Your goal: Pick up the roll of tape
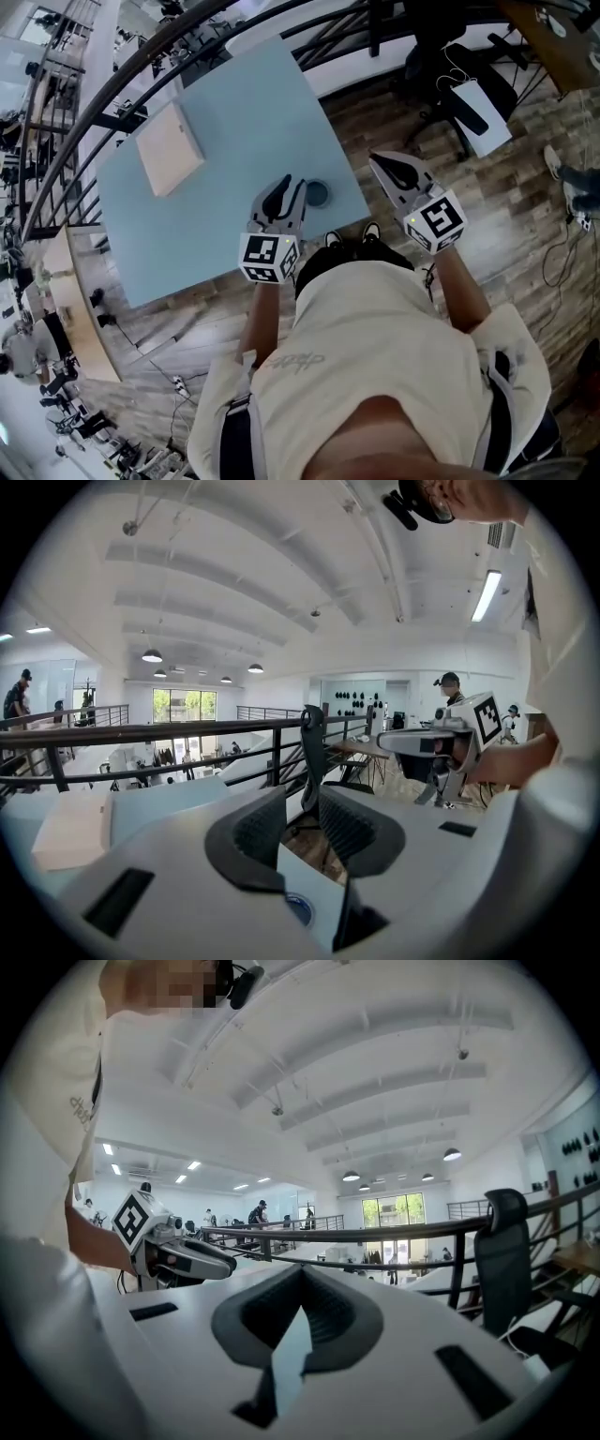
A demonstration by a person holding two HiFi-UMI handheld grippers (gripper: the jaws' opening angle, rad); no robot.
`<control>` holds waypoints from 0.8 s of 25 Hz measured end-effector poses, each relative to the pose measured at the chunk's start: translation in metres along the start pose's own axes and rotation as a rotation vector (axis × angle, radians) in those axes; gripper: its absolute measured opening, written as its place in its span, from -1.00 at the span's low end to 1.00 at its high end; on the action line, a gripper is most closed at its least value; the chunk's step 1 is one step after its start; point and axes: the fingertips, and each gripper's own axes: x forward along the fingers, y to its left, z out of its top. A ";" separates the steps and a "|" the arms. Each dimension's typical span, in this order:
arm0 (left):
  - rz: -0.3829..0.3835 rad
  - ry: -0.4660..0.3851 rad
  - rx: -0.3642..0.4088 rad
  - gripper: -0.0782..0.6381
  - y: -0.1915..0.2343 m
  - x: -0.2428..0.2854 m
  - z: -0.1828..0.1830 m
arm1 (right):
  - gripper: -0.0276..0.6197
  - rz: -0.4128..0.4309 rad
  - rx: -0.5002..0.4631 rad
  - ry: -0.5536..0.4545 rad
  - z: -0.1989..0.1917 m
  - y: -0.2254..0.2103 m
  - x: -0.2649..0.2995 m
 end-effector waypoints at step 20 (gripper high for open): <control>-0.137 0.375 -0.035 -0.45 0.000 0.037 -0.167 | -0.90 -0.068 0.045 0.177 -0.067 0.004 0.008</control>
